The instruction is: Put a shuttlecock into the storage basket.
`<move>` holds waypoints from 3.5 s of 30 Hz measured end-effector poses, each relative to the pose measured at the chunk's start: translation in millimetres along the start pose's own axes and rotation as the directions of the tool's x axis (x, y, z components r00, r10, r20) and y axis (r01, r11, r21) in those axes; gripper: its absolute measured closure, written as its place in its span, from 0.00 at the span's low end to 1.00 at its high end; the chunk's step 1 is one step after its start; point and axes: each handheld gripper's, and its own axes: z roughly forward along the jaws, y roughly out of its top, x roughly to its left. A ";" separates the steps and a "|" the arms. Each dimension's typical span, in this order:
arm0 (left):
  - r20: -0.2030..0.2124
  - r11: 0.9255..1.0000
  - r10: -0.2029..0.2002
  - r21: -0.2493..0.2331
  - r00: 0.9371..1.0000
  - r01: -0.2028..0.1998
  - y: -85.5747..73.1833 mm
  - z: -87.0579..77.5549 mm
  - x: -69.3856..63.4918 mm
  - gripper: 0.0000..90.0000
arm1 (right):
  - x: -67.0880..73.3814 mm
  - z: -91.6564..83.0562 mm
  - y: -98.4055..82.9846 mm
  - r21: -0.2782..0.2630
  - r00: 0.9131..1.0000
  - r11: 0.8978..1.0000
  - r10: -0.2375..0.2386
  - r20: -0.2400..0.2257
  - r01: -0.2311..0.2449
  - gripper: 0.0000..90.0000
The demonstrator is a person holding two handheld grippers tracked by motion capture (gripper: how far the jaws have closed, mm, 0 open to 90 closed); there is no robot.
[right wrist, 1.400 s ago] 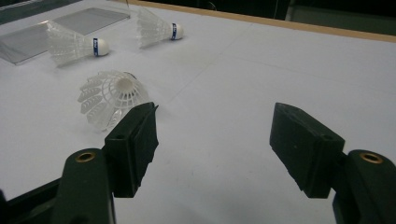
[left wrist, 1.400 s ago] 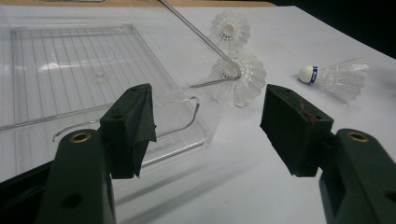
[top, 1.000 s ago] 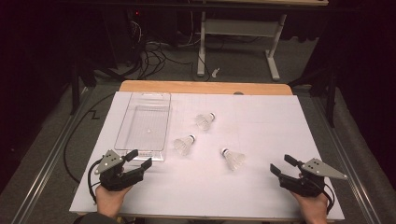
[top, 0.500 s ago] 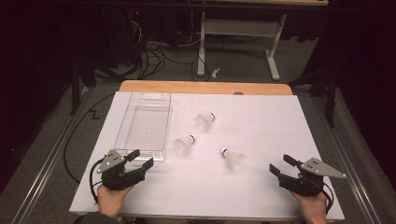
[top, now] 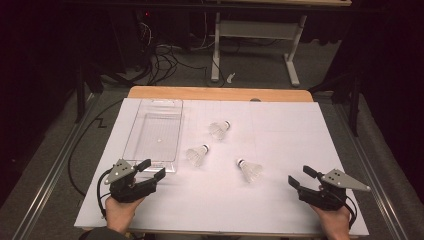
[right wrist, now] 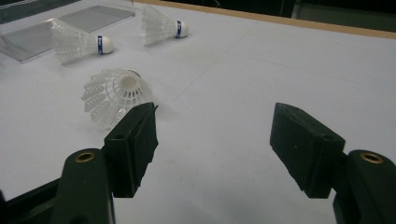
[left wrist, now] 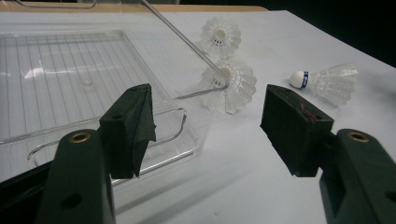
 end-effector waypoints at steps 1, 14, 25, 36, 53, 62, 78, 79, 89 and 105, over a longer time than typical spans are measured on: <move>0.000 1.000 0.000 0.000 1.000 0.000 0.3 0.3 -0.4 0.39 | 0.0 0.0 0.0 0.000 1.000 1.000 0.000 0.000 0.000 0.36; 0.034 0.999 0.034 -0.010 0.999 -0.034 11.8 3.5 -13.6 0.39 | 0.4 -0.5 0.1 -0.005 1.000 1.000 0.001 -0.002 -0.001 0.36; 0.046 0.999 0.048 -0.007 0.998 -0.048 18.8 10.4 -18.1 0.39 | -0.1 0.0 0.2 -0.005 1.000 1.000 -0.001 -0.002 0.001 0.36; 0.052 0.997 0.080 0.008 0.995 -0.081 29.5 22.8 -26.1 0.40 | 0.2 -0.1 0.2 -0.006 1.000 1.000 -0.002 -0.005 0.002 0.36; 0.069 0.995 0.095 0.022 0.993 -0.097 40.6 39.2 -31.6 0.40 | 0.0 -0.6 0.2 -0.010 1.000 1.000 -0.001 -0.007 0.001 0.36; 0.077 0.995 0.099 0.013 0.992 -0.100 49.5 47.2 -34.6 0.40 | -0.8 -0.6 0.0 -0.013 1.000 1.000 0.009 -0.009 -0.009 0.36; 0.072 0.995 0.095 0.011 0.993 -0.096 57.3 60.1 -35.2 0.40 | -1.0 -0.3 -0.1 -0.011 1.000 1.000 0.008 -0.012 -0.008 0.36; 0.073 0.996 0.091 0.010 0.993 -0.092 57.6 60.8 -35.1 0.40 | -1.1 -0.4 -0.2 -0.012 1.000 1.000 0.007 -0.013 -0.007 0.36; 0.072 0.996 0.092 0.010 0.993 -0.093 64.6 71.2 -38.3 0.39 | -1.4 -1.1 -0.2 -0.017 1.000 1.000 0.006 -0.018 -0.006 0.36; 0.082 0.994 0.104 0.021 0.991 -0.106 76.4 85.4 -44.0 0.40 | -0.8 -0.1 0.0 -0.014 1.000 1.000 0.006 -0.020 -0.006 0.36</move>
